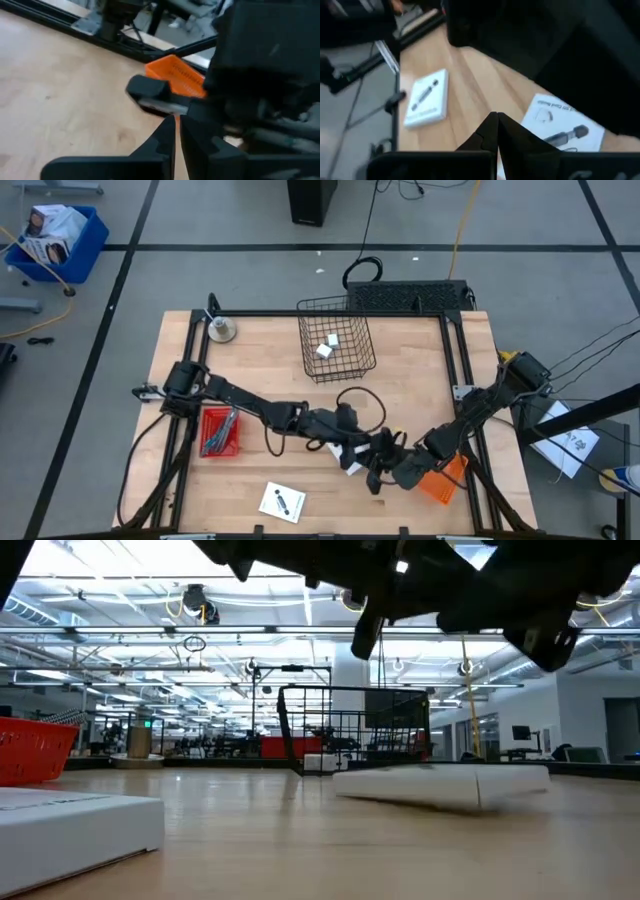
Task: Pick and place items into bin
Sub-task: Put the right card reader box into the orange basket
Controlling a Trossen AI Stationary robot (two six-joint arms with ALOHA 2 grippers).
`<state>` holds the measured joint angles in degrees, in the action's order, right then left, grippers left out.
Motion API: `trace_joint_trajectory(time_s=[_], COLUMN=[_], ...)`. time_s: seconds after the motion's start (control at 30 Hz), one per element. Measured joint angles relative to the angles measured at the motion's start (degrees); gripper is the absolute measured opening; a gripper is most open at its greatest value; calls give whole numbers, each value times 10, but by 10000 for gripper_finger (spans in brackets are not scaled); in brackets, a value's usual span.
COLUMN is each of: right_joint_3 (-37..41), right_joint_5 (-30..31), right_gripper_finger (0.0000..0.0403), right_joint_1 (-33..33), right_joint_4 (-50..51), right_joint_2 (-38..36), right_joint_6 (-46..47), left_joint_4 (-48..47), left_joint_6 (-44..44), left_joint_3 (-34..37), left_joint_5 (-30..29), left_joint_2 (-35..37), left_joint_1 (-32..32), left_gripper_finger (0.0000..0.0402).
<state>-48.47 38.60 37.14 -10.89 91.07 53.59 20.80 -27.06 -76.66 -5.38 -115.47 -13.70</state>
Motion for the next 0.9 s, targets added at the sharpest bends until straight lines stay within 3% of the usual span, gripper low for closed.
trace_joint_trajectory(time_s=[0.13, 0.3, 0.4, 0.53, 0.67, 0.9], right_joint_3=[0, 0, 0, 0, 0, 1], right_joint_5=[16, -31, -40, -67, -119, -192], right_gripper_finger=[0, 0, 0, 0, 0, 0], right_joint_1=[0, 9, 4, -24, -52, -85], right_joint_4=[68, 123, 182, 286, 350, 259], right_joint_2=[-3, -4, -3, -3, 7, 48], right_joint_6=[39, 75, 99, 165, 208, 158], left_joint_4=[-89, -293, -395, -405, -396, -350], left_joint_6=[26, 3, -20, -43, -70, -76], left_joint_3=[-23, -28, -21, -7, 6, 12], left_joint_5=[-10, 30, -6, -77, 17, 36], left_joint_2=[0, 0, 0, 0, 0, -17], left_joint_1=[-1, -3, -5, -13, -14, -39], left_gripper_finger=[30, 30, 30, 30, 30, 30])
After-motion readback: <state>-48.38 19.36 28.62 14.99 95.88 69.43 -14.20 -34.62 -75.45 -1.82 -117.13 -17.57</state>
